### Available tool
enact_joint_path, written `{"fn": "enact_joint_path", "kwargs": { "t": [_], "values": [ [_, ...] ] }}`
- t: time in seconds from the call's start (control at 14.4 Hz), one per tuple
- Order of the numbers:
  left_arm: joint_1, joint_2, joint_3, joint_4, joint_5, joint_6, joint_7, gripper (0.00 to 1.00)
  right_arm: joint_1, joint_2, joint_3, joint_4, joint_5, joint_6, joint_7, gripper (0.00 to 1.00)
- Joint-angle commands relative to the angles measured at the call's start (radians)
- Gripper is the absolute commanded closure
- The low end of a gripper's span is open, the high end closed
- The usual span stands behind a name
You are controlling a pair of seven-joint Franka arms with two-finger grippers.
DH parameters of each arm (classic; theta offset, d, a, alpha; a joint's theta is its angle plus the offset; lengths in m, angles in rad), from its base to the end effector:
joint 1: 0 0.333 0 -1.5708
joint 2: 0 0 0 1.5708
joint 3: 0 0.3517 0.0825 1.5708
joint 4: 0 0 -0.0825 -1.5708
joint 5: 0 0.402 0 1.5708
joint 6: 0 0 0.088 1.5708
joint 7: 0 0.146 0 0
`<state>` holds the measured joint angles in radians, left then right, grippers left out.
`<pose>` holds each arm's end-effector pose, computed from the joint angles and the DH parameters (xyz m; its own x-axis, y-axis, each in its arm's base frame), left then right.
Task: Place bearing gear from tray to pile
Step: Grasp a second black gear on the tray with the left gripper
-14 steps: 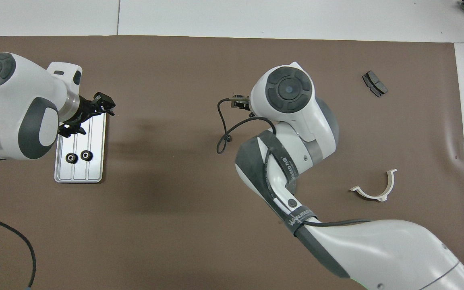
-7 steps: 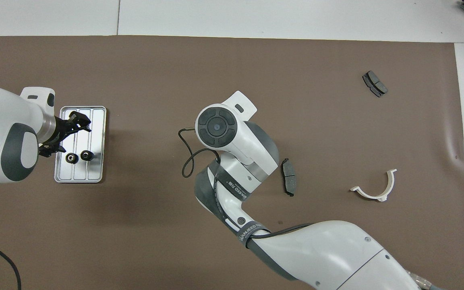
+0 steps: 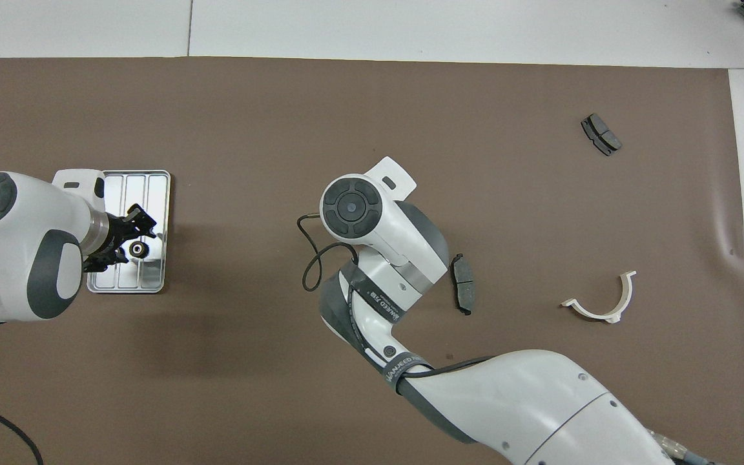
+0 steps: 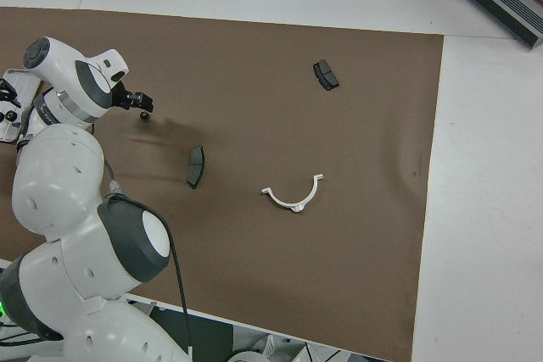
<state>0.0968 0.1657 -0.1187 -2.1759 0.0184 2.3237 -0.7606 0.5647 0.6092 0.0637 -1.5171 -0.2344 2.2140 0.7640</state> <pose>0.5705 -0.0114 0.2985 0.7467 0.6649 -0.0164 0.6649 -0.7469 -0.0069 0.6240 0.4260 0.2963 0.9855 -0.0107 0.1695 -0.0215 -0.9979 0.0618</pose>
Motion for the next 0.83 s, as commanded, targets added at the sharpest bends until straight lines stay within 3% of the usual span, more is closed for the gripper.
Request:
{"fn": "enact_joint_path", "kwargs": {
  "t": [0.0,0.35,0.48,0.62,0.69,0.76],
  "values": [
    [-0.008,-0.043,0.007,-0.062,0.020,0.034,-0.037,0.34,-0.016,-0.002,0.008,-0.011,-0.010,0.027,0.000,0.36],
    [0.000,-0.043,0.007,-0.093,0.020,0.094,-0.028,0.35,-0.017,-0.002,0.011,-0.026,0.030,0.033,-0.002,0.39],
    [0.000,-0.038,0.007,-0.094,0.020,0.098,-0.028,0.41,-0.017,-0.002,0.011,-0.026,0.046,0.035,-0.002,0.41],
    [0.003,-0.037,0.007,-0.093,0.020,0.105,-0.023,0.56,-0.017,-0.002,0.011,-0.034,0.046,0.035,-0.003,0.41],
    [0.004,-0.037,0.007,-0.093,0.020,0.109,-0.022,0.73,-0.017,-0.003,0.013,-0.041,0.046,0.036,-0.008,0.41],
    [0.004,-0.035,0.007,-0.090,0.020,0.109,-0.019,1.00,-0.017,-0.005,0.013,-0.051,0.046,0.047,-0.014,0.41]
  ]
}}
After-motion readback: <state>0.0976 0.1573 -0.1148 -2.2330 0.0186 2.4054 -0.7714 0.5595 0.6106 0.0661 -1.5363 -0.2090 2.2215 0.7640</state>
